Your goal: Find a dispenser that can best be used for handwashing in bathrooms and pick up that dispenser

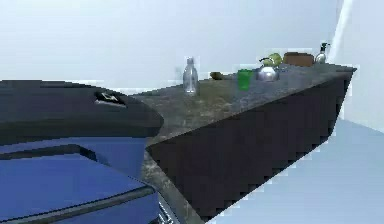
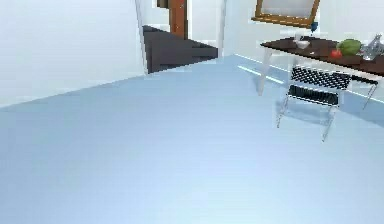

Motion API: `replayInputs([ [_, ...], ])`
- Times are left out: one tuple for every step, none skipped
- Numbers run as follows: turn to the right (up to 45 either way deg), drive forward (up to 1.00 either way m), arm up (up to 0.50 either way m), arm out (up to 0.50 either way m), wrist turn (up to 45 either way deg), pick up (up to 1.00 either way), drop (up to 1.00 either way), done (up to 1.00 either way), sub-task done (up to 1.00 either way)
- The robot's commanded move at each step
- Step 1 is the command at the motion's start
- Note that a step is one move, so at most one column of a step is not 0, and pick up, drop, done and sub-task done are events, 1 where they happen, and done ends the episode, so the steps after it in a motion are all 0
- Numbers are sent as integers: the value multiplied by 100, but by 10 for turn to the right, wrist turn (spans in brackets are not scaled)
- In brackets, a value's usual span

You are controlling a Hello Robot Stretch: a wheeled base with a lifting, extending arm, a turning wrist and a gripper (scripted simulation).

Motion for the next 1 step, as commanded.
replayInputs([
  [450, 0, 0, 0, 0, 0, 0, 0, 0],
])
